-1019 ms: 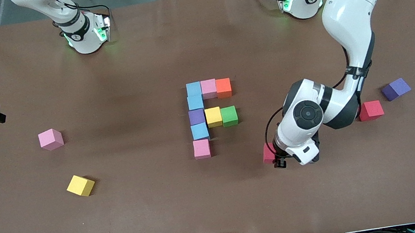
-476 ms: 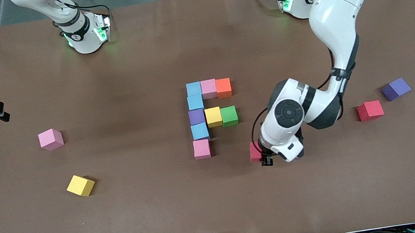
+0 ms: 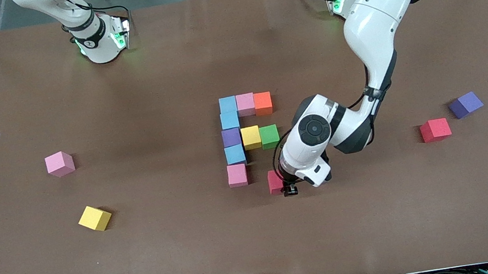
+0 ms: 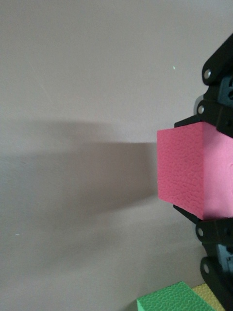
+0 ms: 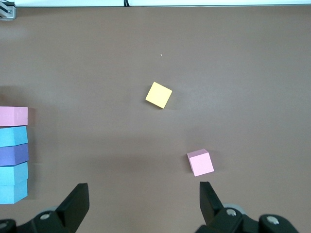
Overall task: Arrange 11 blocks into digit 3
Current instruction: 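Carry the pink cube with the left gripper while the right gripper withdraws, then lower the pink cube beside the lowest pink cube and open the left gripper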
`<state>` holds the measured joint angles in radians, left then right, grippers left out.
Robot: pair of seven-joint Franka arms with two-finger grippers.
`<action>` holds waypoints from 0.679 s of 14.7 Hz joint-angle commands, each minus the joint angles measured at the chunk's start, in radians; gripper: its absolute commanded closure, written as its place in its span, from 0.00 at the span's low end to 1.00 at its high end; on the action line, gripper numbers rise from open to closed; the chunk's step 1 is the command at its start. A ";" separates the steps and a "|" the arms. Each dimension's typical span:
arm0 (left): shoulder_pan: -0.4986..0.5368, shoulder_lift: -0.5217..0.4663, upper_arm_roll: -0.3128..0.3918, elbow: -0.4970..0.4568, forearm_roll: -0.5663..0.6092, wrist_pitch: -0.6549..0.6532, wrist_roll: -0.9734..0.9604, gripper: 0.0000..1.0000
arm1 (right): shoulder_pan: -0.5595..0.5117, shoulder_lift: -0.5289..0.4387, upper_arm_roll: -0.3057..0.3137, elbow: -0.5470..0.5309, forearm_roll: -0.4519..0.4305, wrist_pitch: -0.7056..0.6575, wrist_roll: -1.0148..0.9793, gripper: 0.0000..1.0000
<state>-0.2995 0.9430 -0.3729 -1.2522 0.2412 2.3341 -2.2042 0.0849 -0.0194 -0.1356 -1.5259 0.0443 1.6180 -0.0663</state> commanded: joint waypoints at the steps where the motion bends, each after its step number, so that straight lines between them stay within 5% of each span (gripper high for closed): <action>1: -0.026 0.031 0.011 0.037 -0.022 0.008 -0.015 0.87 | -0.007 -0.014 -0.006 0.021 -0.021 -0.027 0.016 0.00; 10: -0.059 0.059 0.011 0.040 -0.022 0.016 -0.026 0.86 | -0.005 -0.014 0.001 0.043 -0.020 -0.084 0.003 0.00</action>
<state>-0.3418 0.9866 -0.3730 -1.2414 0.2367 2.3462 -2.2256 0.0777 -0.0210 -0.1393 -1.4808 0.0403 1.5513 -0.0662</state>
